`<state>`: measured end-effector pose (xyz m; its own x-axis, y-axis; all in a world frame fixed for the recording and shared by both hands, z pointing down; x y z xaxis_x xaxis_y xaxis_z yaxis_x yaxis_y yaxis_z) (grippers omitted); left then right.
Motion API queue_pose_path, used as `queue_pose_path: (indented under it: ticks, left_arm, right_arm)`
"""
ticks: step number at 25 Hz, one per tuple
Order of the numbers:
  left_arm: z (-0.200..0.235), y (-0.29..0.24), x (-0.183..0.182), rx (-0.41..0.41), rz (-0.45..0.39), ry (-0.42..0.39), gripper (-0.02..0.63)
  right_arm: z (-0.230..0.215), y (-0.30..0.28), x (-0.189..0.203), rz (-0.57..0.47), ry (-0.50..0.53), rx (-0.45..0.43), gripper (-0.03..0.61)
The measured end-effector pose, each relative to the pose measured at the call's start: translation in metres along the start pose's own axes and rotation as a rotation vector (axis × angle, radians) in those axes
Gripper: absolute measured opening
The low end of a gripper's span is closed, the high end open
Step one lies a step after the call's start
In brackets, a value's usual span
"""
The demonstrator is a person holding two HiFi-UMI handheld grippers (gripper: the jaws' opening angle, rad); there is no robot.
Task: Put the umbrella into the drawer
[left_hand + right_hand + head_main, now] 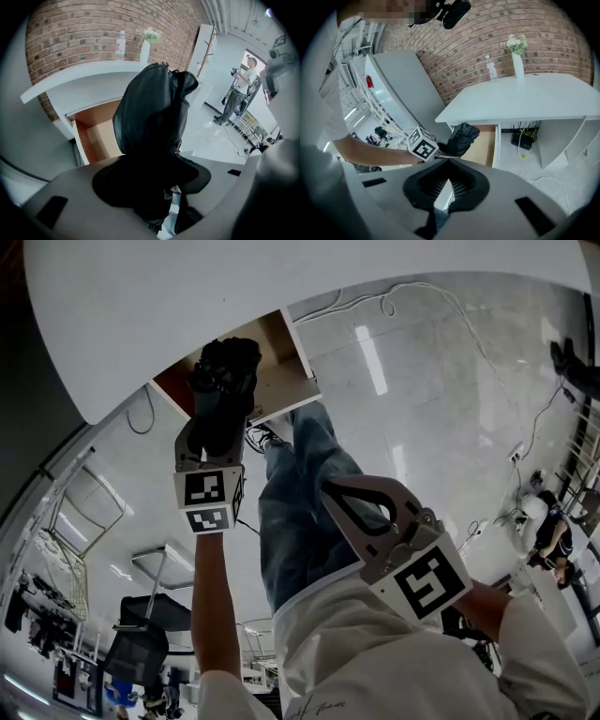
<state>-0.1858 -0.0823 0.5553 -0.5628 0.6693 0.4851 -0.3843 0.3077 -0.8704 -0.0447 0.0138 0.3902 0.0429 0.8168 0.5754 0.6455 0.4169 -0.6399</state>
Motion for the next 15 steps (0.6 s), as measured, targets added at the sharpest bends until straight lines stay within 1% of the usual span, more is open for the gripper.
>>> queue_pose_path:
  ticks: [10,15]
  left_arm:
    - [-0.003,-0.023,-0.007,-0.030,0.037,-0.065,0.250]
    - [-0.006,-0.037,-0.007,-0.022,0.064,-0.065,0.250]
  right_arm:
    - [-0.007,0.003,0.004,0.005,-0.021,-0.001,0.009]
    - [-0.011,0.004,0.008,0.008,-0.034,-0.002,0.009]
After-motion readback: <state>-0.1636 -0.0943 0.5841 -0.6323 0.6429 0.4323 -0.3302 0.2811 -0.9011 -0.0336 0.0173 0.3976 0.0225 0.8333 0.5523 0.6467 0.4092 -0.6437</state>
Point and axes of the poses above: the fingertips, and each gripper's own axes: y backward along the fingers, z to its left, x out of its underside, the point moved 4 cm from there along y, backward along the fingers, and after that the axes turned 5 degrees about -x, right-handed, at the moved point
